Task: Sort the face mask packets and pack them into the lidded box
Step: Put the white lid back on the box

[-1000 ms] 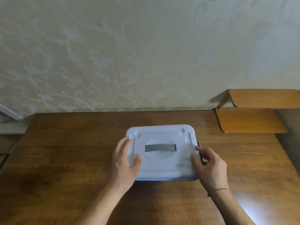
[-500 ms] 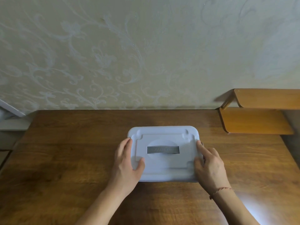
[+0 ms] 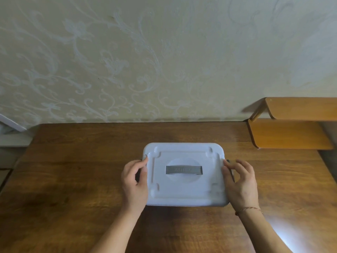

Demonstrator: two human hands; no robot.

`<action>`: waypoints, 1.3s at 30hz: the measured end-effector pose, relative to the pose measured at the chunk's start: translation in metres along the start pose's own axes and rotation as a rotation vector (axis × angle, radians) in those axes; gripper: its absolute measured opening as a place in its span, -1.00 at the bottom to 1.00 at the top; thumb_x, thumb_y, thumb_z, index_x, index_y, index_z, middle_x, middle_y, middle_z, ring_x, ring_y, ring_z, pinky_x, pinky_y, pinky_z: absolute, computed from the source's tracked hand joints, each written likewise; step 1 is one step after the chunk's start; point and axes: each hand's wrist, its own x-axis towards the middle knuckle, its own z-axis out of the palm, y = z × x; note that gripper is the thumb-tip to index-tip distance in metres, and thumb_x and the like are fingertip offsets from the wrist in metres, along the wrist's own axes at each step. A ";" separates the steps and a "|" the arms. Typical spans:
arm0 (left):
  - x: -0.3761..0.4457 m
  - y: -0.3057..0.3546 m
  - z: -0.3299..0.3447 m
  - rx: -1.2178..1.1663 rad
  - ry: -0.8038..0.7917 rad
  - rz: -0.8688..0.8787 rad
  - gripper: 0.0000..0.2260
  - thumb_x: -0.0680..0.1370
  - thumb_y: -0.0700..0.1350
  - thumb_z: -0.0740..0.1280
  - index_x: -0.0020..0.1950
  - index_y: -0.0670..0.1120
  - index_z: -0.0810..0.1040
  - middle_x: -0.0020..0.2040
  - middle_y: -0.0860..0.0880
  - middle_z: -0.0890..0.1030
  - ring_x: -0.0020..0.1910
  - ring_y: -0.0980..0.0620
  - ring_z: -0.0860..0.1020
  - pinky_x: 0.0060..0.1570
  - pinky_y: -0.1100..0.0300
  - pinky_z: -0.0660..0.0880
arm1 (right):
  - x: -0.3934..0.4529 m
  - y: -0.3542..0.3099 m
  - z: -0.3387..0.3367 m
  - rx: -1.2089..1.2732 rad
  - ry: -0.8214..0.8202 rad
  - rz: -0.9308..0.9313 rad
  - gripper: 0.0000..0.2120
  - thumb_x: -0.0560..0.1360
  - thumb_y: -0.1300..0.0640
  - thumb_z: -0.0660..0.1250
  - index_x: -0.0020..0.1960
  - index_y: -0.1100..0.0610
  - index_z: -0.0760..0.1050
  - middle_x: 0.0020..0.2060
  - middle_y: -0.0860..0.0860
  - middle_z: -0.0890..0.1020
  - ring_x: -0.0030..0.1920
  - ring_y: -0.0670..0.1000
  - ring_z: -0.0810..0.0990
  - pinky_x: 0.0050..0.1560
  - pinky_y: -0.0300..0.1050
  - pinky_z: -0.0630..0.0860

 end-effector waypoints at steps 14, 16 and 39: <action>0.015 0.019 -0.019 0.009 -0.202 -0.481 -0.65 0.56 -0.03 0.39 0.32 -0.07 0.55 -0.02 0.20 0.58 -0.04 0.20 0.54 -0.03 0.19 0.51 | -0.006 -0.019 0.001 0.001 -0.006 0.066 -0.69 0.60 0.10 0.23 0.26 0.22 0.53 -0.11 0.11 0.55 -0.09 0.05 0.43 -0.06 -0.11 0.32; 0.013 0.023 -0.016 0.096 -0.186 -0.381 -0.68 0.58 -0.06 0.35 0.30 -0.11 0.56 -0.12 0.25 0.51 -0.14 0.25 0.49 -0.09 0.24 0.45 | -0.006 -0.021 0.003 -0.035 0.014 0.052 -0.67 0.60 0.12 0.22 0.29 0.25 0.50 -0.12 0.12 0.52 -0.10 0.07 0.42 -0.05 -0.10 0.34; -0.019 0.001 -0.047 0.342 -0.577 0.006 -0.07 0.40 0.42 0.29 0.58 0.18 -0.17 0.52 0.35 -0.20 0.49 0.34 -0.06 0.44 0.26 0.11 | -0.042 0.004 -0.017 -0.141 -0.290 -0.254 -0.01 0.29 -0.51 0.25 0.55 0.02 0.16 0.45 -0.16 0.30 0.33 -0.18 0.39 0.19 -0.41 0.35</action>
